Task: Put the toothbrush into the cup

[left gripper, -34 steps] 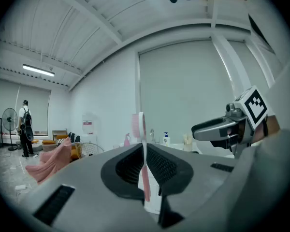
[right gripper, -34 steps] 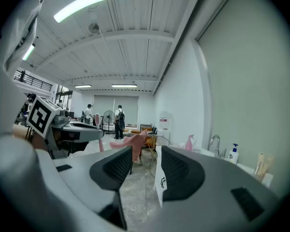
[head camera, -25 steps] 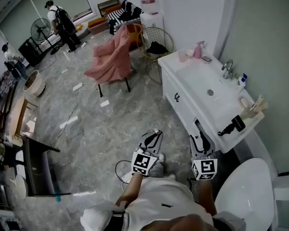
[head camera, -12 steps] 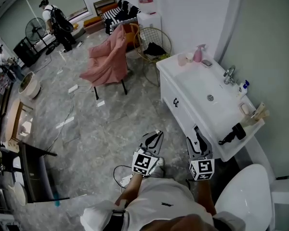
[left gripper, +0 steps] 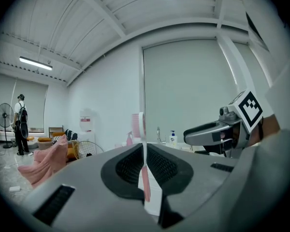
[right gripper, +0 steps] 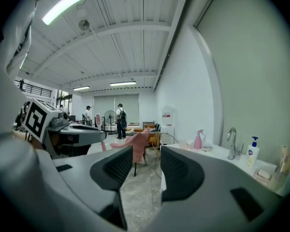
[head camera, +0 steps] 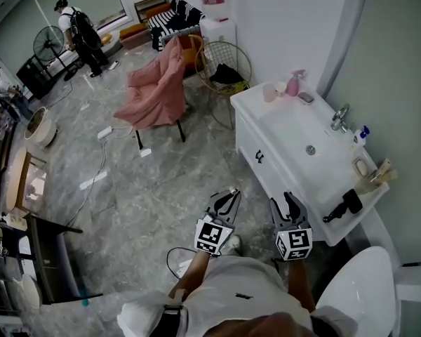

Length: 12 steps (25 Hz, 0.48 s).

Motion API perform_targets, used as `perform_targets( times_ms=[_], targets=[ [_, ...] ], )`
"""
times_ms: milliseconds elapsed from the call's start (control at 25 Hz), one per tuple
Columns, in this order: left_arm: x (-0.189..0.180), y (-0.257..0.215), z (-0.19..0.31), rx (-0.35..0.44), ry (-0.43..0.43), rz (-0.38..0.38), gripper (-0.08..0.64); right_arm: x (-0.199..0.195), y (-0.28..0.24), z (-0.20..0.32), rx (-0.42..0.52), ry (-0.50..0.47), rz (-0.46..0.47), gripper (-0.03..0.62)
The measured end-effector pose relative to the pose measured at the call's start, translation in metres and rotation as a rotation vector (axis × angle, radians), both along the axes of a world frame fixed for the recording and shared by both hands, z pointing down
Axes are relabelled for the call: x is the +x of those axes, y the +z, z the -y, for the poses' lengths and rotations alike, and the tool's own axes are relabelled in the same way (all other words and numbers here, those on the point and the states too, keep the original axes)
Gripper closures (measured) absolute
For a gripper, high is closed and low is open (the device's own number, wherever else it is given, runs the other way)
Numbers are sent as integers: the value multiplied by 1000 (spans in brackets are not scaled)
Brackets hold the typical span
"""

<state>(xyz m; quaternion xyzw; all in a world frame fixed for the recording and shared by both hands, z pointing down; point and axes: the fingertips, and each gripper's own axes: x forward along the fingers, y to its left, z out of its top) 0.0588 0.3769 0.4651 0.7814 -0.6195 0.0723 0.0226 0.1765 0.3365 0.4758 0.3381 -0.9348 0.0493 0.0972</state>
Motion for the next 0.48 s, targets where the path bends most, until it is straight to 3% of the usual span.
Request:
perform_targets(
  times_ms=[480],
  targets=[
    [-34,9,32,2,39,-9,518,-30,8,28,-11,50,-6,402]
  ],
)
